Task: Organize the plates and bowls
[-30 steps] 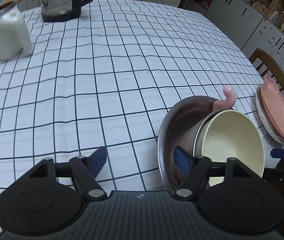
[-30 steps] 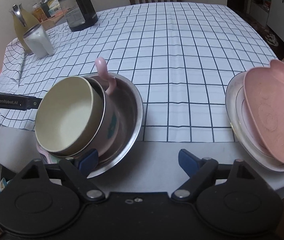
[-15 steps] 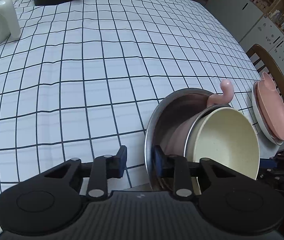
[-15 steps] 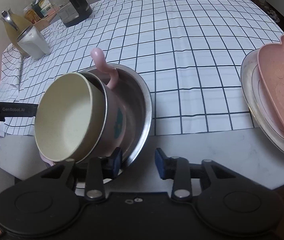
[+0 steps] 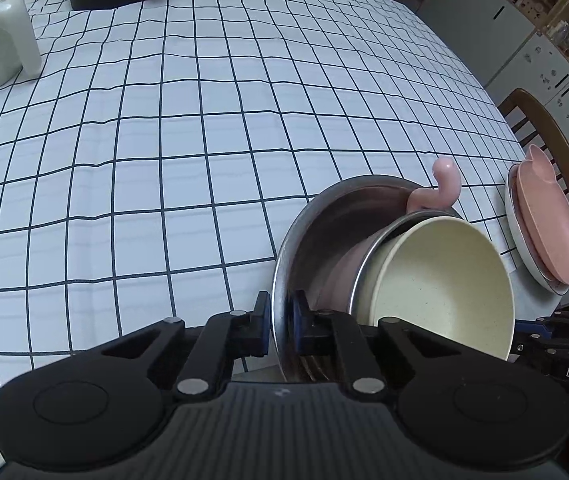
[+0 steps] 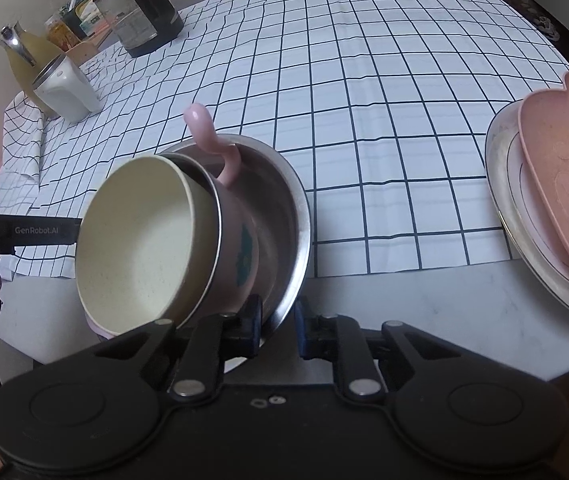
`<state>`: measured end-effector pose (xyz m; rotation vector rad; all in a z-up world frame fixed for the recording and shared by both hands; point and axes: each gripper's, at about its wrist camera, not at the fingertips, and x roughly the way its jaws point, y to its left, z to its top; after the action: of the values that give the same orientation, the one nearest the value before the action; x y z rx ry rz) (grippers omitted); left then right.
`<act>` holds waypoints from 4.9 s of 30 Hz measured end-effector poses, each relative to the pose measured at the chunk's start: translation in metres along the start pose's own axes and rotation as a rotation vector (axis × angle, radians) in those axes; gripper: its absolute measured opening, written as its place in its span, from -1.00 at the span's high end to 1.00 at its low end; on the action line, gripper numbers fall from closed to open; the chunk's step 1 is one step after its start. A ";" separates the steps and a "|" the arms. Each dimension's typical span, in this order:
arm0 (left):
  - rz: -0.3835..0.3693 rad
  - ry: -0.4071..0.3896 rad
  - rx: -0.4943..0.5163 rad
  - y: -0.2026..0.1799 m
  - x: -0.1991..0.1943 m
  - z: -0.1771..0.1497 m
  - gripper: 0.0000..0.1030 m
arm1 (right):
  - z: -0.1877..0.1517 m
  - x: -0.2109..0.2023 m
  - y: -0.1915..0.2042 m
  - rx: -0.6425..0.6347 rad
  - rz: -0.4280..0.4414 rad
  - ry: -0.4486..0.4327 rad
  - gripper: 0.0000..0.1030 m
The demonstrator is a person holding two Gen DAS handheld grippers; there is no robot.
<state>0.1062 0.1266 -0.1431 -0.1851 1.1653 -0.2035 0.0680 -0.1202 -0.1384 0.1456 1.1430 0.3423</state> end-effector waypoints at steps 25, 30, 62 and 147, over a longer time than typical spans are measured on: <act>0.010 -0.017 0.102 -0.099 -0.024 0.024 0.81 | 0.002 -0.066 -0.054 0.079 0.005 -0.027 0.71; -0.015 -0.042 0.146 -0.143 -0.024 0.047 0.80 | 0.015 -0.095 -0.082 0.100 -0.014 -0.070 0.72; -0.082 0.016 0.304 -0.302 0.086 0.109 0.79 | 0.042 -0.122 -0.257 0.252 -0.131 -0.084 0.72; -0.168 -0.431 0.407 -0.249 -0.095 -0.039 -1.00 | -0.074 -0.215 -0.086 0.109 -0.286 -0.620 -1.00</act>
<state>0.0188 -0.0912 -0.0115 0.0345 0.6614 -0.5168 -0.0626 -0.2781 -0.0079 0.1668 0.5544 -0.0279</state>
